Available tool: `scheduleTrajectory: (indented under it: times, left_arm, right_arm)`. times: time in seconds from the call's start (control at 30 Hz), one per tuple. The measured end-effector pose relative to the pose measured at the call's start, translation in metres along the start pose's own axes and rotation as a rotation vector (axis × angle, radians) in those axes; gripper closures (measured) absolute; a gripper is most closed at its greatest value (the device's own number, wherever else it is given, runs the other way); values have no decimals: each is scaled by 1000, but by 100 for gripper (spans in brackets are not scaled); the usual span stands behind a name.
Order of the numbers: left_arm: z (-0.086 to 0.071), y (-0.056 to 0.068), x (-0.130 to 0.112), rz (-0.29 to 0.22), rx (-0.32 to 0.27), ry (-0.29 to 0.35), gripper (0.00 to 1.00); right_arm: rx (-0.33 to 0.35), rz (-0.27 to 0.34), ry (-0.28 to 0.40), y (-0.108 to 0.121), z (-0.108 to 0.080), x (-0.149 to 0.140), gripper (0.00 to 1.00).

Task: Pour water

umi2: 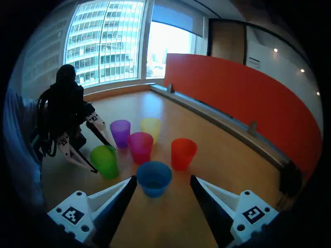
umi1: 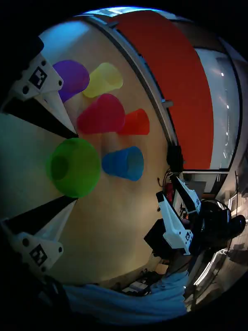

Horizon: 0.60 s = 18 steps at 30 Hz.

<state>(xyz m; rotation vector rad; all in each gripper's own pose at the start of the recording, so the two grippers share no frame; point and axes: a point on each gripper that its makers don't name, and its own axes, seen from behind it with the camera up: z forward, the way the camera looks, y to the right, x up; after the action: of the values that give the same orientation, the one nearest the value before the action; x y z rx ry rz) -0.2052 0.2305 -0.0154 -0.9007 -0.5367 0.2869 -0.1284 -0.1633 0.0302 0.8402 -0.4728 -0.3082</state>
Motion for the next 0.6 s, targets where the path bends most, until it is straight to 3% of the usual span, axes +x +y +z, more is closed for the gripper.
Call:
scheduleTrajectory:
  times: [0.3, 0.6]
  left_arm:
    - [5, 0, -2, 4, 1, -6, 5]
    - [6, -1, -3, 17, 5, -2, 13]
  right_arm:
    - [0, 8, 0, 3, 0, -2, 0]
    - [3, 13, -3, 3, 2, -6, 0]
